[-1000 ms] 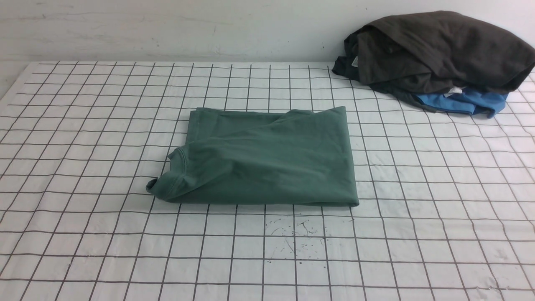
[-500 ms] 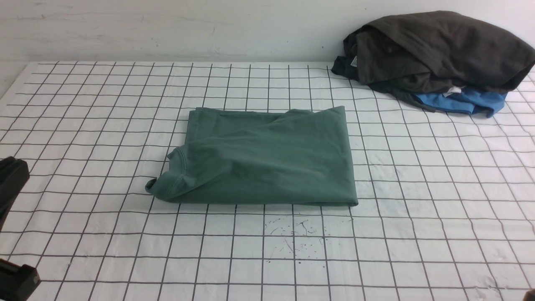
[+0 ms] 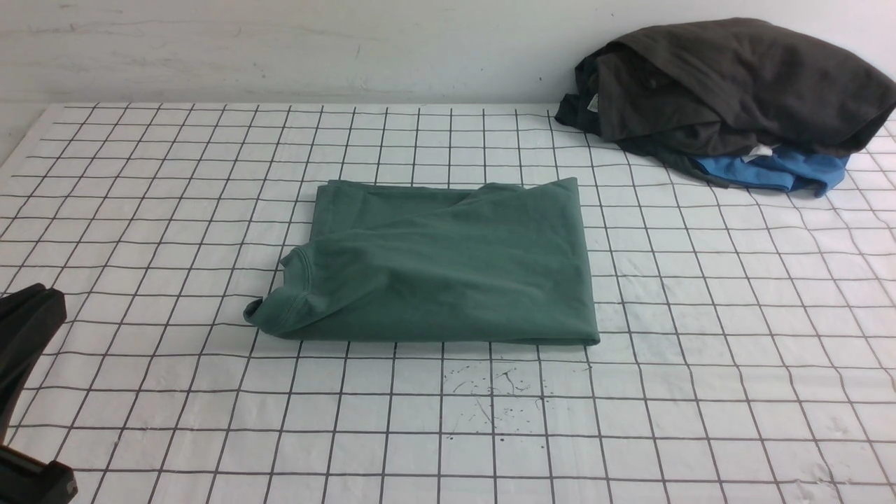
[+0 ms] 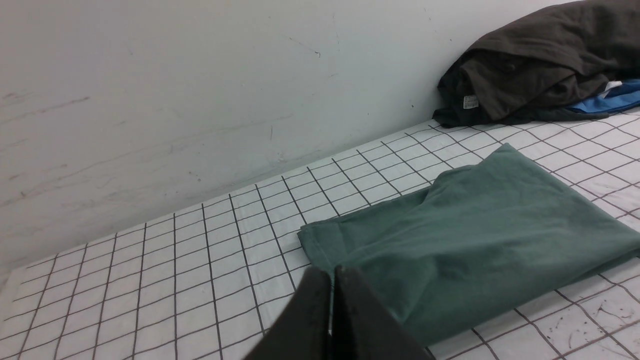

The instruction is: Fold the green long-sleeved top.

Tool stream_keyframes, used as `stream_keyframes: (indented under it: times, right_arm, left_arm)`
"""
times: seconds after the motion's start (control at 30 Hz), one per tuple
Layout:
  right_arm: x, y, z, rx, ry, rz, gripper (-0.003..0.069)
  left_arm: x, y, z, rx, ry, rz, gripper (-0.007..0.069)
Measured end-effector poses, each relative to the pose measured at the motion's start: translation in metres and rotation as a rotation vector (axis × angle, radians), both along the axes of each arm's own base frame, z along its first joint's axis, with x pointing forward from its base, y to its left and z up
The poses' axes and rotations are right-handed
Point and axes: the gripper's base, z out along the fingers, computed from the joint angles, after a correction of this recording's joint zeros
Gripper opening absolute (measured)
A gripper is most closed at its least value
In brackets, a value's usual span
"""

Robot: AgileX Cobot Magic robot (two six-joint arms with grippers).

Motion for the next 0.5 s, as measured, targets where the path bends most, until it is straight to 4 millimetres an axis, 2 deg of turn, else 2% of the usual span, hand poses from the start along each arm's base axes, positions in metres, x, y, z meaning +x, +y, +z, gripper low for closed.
stream_keyframes:
  times: [0.5]
  right_arm:
    - [0.0, -0.0001, 0.0001, -0.002, -0.001, 0.0, -0.0014]
  left_arm:
    - [-0.0035, -0.0025, 0.0, -0.002, -0.009, -0.036, -0.0005]
